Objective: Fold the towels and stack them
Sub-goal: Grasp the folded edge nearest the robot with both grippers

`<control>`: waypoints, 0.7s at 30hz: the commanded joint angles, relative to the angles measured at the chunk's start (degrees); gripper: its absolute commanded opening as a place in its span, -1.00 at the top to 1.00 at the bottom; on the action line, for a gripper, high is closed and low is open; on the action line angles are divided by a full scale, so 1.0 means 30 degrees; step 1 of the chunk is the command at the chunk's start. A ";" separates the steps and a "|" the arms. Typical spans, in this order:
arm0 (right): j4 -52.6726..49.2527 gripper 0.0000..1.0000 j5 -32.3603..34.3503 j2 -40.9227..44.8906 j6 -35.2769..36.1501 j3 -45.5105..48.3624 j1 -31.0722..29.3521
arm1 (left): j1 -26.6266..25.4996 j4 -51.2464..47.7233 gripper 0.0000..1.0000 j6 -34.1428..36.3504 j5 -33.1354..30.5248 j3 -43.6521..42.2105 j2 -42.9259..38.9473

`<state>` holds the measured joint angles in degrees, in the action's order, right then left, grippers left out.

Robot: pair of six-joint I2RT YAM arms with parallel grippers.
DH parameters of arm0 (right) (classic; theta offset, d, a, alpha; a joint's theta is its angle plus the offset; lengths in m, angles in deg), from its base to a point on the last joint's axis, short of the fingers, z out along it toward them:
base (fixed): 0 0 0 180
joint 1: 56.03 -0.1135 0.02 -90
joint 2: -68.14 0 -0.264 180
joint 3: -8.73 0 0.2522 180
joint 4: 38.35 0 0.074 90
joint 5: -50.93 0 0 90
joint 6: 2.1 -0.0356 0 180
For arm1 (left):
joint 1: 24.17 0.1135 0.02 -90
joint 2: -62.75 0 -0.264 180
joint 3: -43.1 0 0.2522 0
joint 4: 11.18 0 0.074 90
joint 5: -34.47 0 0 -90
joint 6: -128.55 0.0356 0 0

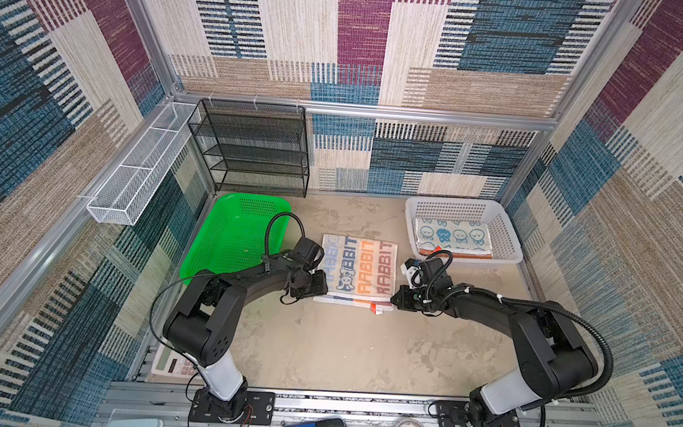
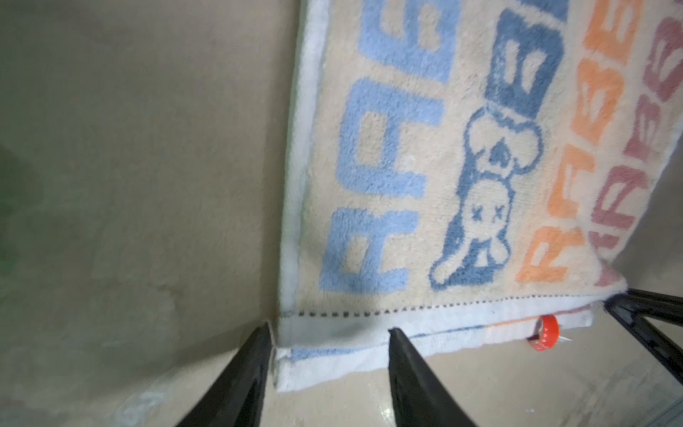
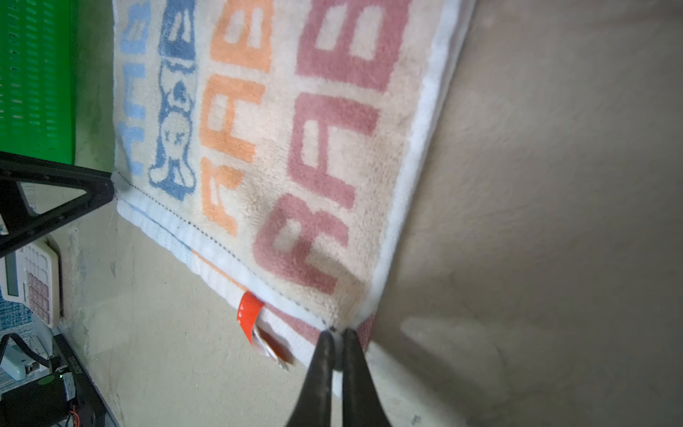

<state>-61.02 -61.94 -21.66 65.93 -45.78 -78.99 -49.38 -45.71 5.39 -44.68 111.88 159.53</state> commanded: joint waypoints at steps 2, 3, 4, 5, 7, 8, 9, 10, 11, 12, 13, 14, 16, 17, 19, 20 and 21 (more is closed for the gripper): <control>0.0129 0.92 0.0278 0.0169 0.0116 -0.0083 -0.0010 | 0.0084 0.0583 -0.01 -0.0048 0.0136 0.0215 0.0370; 0.0128 0.91 0.0242 0.0162 0.0125 -0.0097 -0.0003 | 0.0107 0.0535 0.08 0.0001 0.0081 0.0247 0.0523; 0.0127 0.92 0.0243 0.0116 0.0116 -0.0083 -0.0017 | 0.0085 0.0491 0.16 0.0023 -0.0034 0.0263 0.0605; 0.0138 0.92 0.0227 0.0094 0.0119 -0.0097 -0.0010 | 0.0098 0.0485 0.20 0.0049 -0.0098 0.0295 0.0672; 0.0100 0.92 0.0184 0.0081 0.0121 -0.0129 -0.0012 | 0.0109 0.0378 0.29 0.0153 -0.0253 0.0309 0.0677; 0.0072 0.93 0.0182 0.0108 0.0162 -0.0155 -0.0021 | 0.0088 0.0301 0.34 0.0188 -0.0381 0.0287 0.0608; 0.0054 0.93 0.0186 0.0124 0.0155 -0.0131 -0.0015 | 0.0087 0.0253 0.38 0.0260 -0.0545 0.0278 0.0577; 0.0051 0.93 0.0182 0.0142 0.0169 -0.0153 -0.0007 | 0.0115 0.0211 0.42 0.0287 -0.0612 0.0266 0.0533; 0.0045 0.93 0.0219 0.0141 0.0177 -0.0122 0.0007 | 0.0116 0.0190 0.47 0.0330 -0.0654 0.0277 0.0490; 0.0065 0.93 0.0161 0.0165 0.0170 -0.0123 -0.0001 | 0.0121 0.0129 0.51 0.0370 -0.0729 0.0291 0.0470; 0.0068 0.93 0.0158 0.0111 0.0166 -0.0147 -0.0005 | 0.0113 0.0027 0.54 0.0391 -0.0800 0.0360 0.0476; 0.0069 0.93 0.0154 0.0109 0.0181 -0.0123 -0.0007 | 0.0113 -0.0108 0.55 0.0434 -0.0856 0.0449 0.0509; 0.0112 0.93 0.0128 0.0080 0.0177 -0.0107 -0.0014 | 0.0115 -0.0131 0.58 0.0458 -0.0921 0.0481 0.0458; 0.0134 0.93 0.0124 0.0080 0.0167 -0.0098 -0.0011 | 0.0128 -0.0206 0.59 0.0491 -0.0992 0.0538 0.0439; 0.0127 0.94 0.0107 0.0054 0.0173 -0.0094 -0.0015 | 0.0139 -0.0422 0.59 0.0538 -0.1168 0.0697 0.0474; 0.0127 0.93 0.0108 0.0076 0.0175 -0.0047 -0.0007 | 0.0114 -0.0486 0.59 0.0569 -0.1214 0.0782 0.0494; 0.0155 0.93 0.0071 0.0080 0.0175 -0.0017 -0.0006 | 0.0114 -0.0469 0.59 0.0583 -0.1244 0.0815 0.0502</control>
<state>-61.17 -61.63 -21.50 66.17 -45.78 -79.01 -49.05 -46.35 6.20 -46.84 113.65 161.25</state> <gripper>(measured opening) 0.079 0.206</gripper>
